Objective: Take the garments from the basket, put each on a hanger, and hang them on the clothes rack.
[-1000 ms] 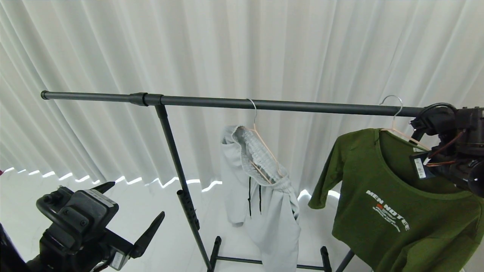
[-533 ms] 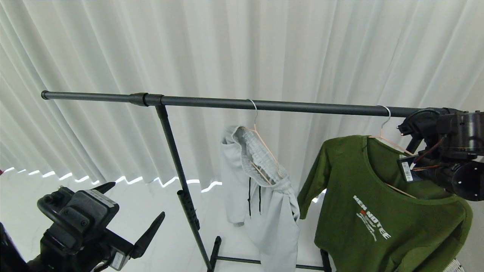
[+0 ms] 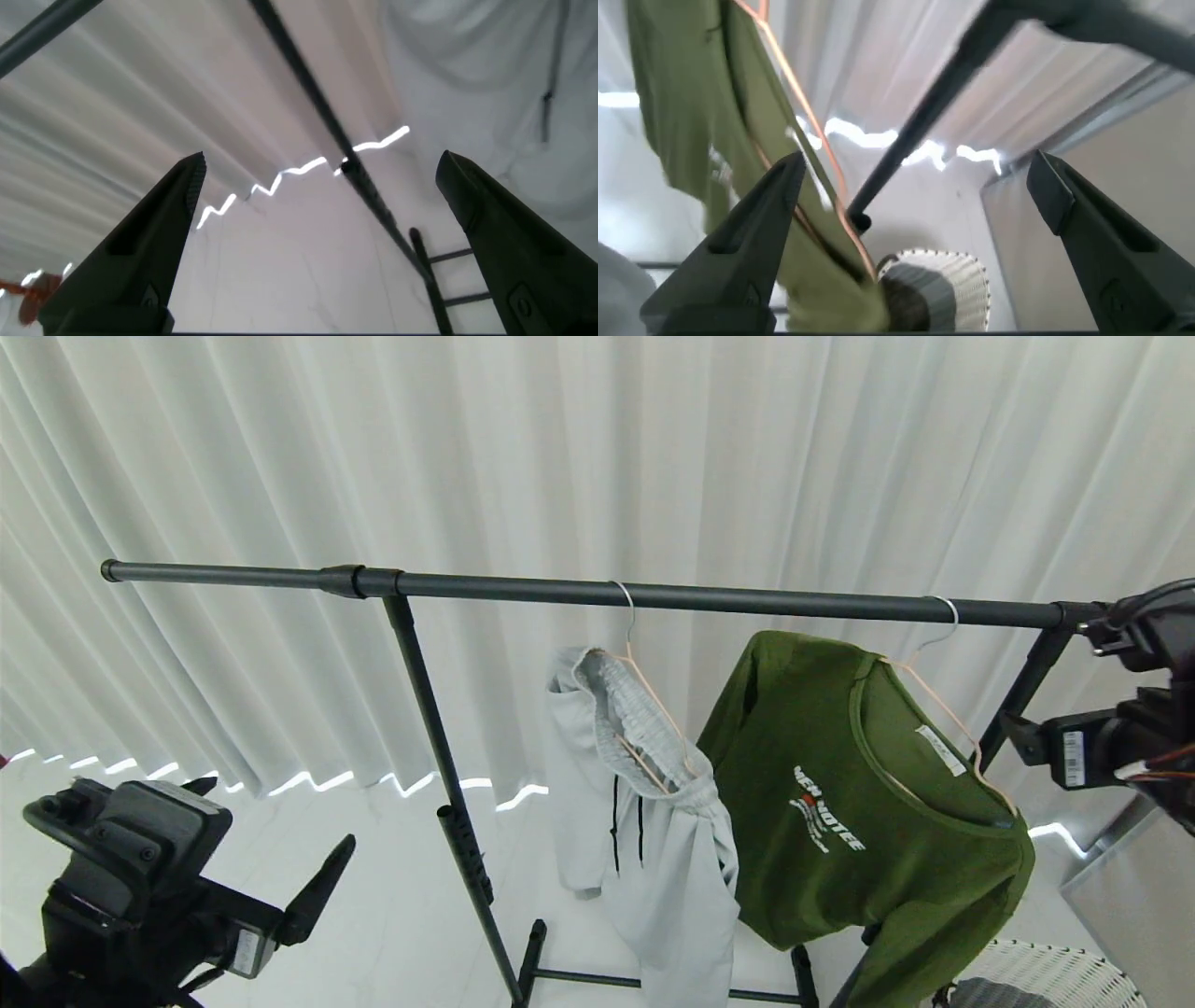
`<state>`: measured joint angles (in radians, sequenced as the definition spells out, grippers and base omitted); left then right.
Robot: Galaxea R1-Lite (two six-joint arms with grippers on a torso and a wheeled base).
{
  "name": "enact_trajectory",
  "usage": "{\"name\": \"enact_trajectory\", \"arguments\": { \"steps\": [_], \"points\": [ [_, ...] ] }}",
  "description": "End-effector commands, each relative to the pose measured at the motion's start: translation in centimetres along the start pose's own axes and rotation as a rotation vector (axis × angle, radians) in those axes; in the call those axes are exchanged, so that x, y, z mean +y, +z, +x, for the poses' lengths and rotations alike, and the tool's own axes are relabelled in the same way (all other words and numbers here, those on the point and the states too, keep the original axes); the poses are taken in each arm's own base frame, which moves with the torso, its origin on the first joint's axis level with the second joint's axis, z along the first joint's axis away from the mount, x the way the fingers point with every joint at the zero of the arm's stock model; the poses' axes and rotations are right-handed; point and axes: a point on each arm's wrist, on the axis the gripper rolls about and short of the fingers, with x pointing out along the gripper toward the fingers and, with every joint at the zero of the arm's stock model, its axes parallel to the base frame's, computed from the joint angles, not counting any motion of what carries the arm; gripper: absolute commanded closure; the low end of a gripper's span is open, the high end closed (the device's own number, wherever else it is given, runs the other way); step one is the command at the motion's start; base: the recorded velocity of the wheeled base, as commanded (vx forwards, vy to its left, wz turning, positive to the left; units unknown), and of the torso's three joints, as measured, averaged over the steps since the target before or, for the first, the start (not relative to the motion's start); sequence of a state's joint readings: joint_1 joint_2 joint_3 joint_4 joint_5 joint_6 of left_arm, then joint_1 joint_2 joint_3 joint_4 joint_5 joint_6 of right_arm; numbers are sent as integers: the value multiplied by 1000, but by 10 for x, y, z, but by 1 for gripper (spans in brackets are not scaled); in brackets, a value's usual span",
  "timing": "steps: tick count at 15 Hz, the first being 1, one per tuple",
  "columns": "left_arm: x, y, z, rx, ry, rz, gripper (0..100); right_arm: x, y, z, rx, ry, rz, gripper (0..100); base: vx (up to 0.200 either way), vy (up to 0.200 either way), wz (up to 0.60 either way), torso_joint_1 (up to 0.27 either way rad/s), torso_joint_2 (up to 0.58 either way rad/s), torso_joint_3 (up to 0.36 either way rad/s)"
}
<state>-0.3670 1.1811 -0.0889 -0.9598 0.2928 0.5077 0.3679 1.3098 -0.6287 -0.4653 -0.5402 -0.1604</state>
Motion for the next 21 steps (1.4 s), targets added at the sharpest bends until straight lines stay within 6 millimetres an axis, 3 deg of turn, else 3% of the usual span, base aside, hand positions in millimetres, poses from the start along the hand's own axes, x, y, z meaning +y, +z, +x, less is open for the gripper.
{"name": "enact_trajectory", "arguments": {
  "steps": [1,3,4,5,8,10,13,15,18,19,21],
  "points": [
    [10,-2,-8,-13,65,-20,0,-33,-14,-62,-125,-12,21,0,0,0,0,0,0,0],
    [17,-18,-32,3,163,-49,0,-61,-42,-103,-174,-94,7,0,0,0,0,0,0,0],
    [20,-19,-36,1,189,-54,0,-65,-48,-111,-172,-109,-1,0,0,0,0,0,0,0],
    [26,-25,-51,39,281,-63,0,-76,-69,-136,-132,-144,-20,0,0,0,0,0,0,0],
    [27,-39,-81,105,406,-94,0,-87,-109,-176,-45,-159,-57,0,0,0,0,0,0,0],
    [13,-58,-113,104,419,-93,0,-90,-136,-202,45,-191,-80,0,0,0,0,0,0,0],
    [-8,-87,-145,50,458,-85,0,-81,-150,-208,191,-299,-53,0,0,0,0,0,0,0],
    [-7,-88,-148,68,484,-96,0,-75,-159,-209,253,-344,-53,0,0,0,0,0,0,0],
    [-7,-89,-148,79,513,-118,0,-69,-188,-209,155,-277,-16,0,0,0,0,0,0,0],
    [-7,-89,-148,79,513,-118,0,-69,-188,-209,155,-277,-16,0,0,0,0,0,0,0],
    [-7,-89,-147,70,518,-118,0,-62,-192,-187,-15,-223,103,0,0,0,0,0,0,0]
  ]
}}
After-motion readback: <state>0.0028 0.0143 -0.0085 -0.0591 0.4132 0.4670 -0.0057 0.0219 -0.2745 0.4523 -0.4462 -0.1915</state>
